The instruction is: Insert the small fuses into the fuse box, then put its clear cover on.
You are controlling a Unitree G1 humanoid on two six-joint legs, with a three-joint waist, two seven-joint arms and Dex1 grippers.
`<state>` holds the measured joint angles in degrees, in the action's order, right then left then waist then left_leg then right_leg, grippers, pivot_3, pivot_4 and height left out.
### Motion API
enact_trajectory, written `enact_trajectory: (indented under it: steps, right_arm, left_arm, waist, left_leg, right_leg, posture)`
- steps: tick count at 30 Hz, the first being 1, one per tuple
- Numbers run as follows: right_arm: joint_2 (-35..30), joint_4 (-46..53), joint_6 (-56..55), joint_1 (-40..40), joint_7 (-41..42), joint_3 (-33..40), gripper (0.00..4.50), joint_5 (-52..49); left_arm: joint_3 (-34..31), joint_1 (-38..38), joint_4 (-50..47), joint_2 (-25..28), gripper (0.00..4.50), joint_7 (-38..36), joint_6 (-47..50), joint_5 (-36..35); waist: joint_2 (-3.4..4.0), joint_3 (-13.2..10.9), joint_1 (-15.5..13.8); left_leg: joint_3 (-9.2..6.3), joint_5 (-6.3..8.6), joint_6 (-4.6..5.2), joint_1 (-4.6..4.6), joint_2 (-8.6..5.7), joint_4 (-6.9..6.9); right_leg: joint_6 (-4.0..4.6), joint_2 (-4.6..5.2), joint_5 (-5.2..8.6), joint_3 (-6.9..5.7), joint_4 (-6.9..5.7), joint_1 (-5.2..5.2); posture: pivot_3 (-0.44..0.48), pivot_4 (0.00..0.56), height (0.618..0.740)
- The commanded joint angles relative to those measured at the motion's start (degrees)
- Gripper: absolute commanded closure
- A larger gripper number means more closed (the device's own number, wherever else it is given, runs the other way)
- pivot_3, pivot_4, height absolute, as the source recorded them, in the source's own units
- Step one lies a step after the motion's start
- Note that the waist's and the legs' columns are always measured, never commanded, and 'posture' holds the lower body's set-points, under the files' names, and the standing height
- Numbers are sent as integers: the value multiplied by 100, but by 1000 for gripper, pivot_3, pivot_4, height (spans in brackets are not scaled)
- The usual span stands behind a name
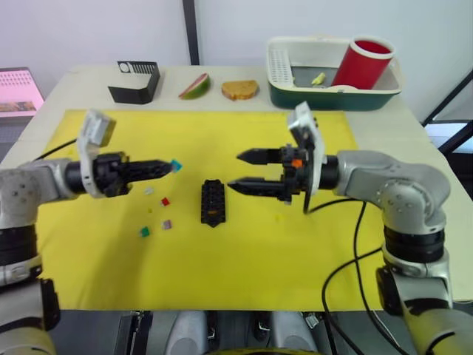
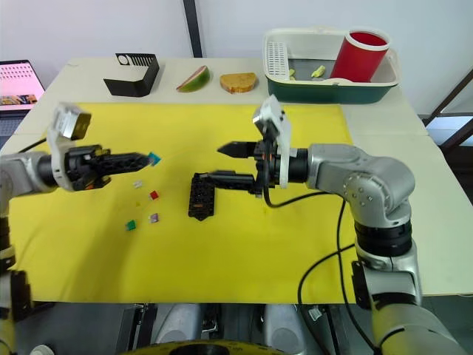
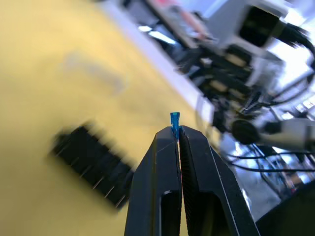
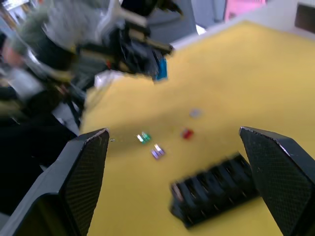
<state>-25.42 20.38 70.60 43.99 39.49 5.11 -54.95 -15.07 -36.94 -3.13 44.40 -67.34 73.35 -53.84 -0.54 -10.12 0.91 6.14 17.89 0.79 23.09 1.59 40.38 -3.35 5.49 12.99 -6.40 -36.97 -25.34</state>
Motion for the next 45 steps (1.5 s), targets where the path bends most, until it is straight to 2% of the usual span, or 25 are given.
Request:
enact_trajectory:
  steps: [1, 4, 5, 11, 14, 16, 40, 44, 45]
  right_arm:
    - [263, -116, 395, 377, -512, 322, 0, -612]
    - [442, -211, 529, 484, -832, 322, 905, -753]
    - [497, -238, 572, 503, -935, 338, 1361, -813]
    - [634, -261, 625, 493, -1352, 368, 1361, -1115]
    - [627, -262, 591, 467, -1457, 335, 2205, -1197]
    - [607, -277, 577, 469, -1508, 311, 3160, -1239]
    - [492, -245, 459, 378, -1481, 62, 3160, -1232]
    - [444, -237, 428, 368, -1437, -28, 4367, -1184]
    - [425, -237, 415, 359, -1429, -53, 4367, -1166]
  left_arm:
    - [151, -368, -190, -221, 4442, 181, -70, -239]
    - [322, -607, -115, -328, 4500, 186, -174, -238]
    - [352, -629, -85, -322, 4500, 179, -202, -228]
    - [420, -556, -86, -255, 4500, 156, -272, -272]
    - [435, -574, -87, -253, 4500, 174, -278, -288]
    - [442, -580, -76, -241, 4500, 170, -283, -280]
    - [409, -345, -230, -289, 4500, 371, -313, -362]
    - [391, -316, -238, -275, 4500, 401, -314, -414]
    - [391, -306, -244, -267, 4500, 403, -318, -429]
  waist:
    - [0, 0, 1]
    - [0, 0, -3]
    - [0, 0, -3]
    - [0, 0, -5]
    - [0, 0, -5]
    - [0, 0, -5]
    - [0, 0, -6]
    - [0, 0, -5]
    - [0, 0, -5]
  left_leg:
    - [0, -1, -1, -1, 0, 0]
    - [1, -1, -1, 0, 0, 0]
    - [1, -1, -1, 0, 0, 0]
    - [1, -1, -1, 1, 0, 0]
    - [1, -1, -1, 2, 0, 0]
    - [1, -1, -1, 1, 0, 0]
    - [0, 0, -1, 4, 1, 0]
    - [-1, 0, -1, 4, 1, -1]
    - [-1, 0, -1, 4, 1, 0]
  right_leg:
    - [0, -1, 0, 0, -1, 0]
    - [0, -3, 0, 0, -1, 0]
    - [0, -3, 0, 0, 0, 0]
    - [0, -3, 0, 1, 0, -1]
    - [0, -3, 0, 1, 0, -1]
    - [0, -3, 0, 1, 0, -1]
    - [0, -3, 0, 1, 2, -2]
    - [0, -2, 0, 2, 2, -3]
    - [0, -2, 0, 2, 2, -3]
  posture:
    - [0, 150, 740]
    - [0, 150, 740]
    - [0, 150, 740]
    - [0, 150, 740]
    - [0, 150, 740]
    - [0, 150, 740]
    - [0, 150, 740]
    - [0, 150, 740]
    - [0, 150, 740]
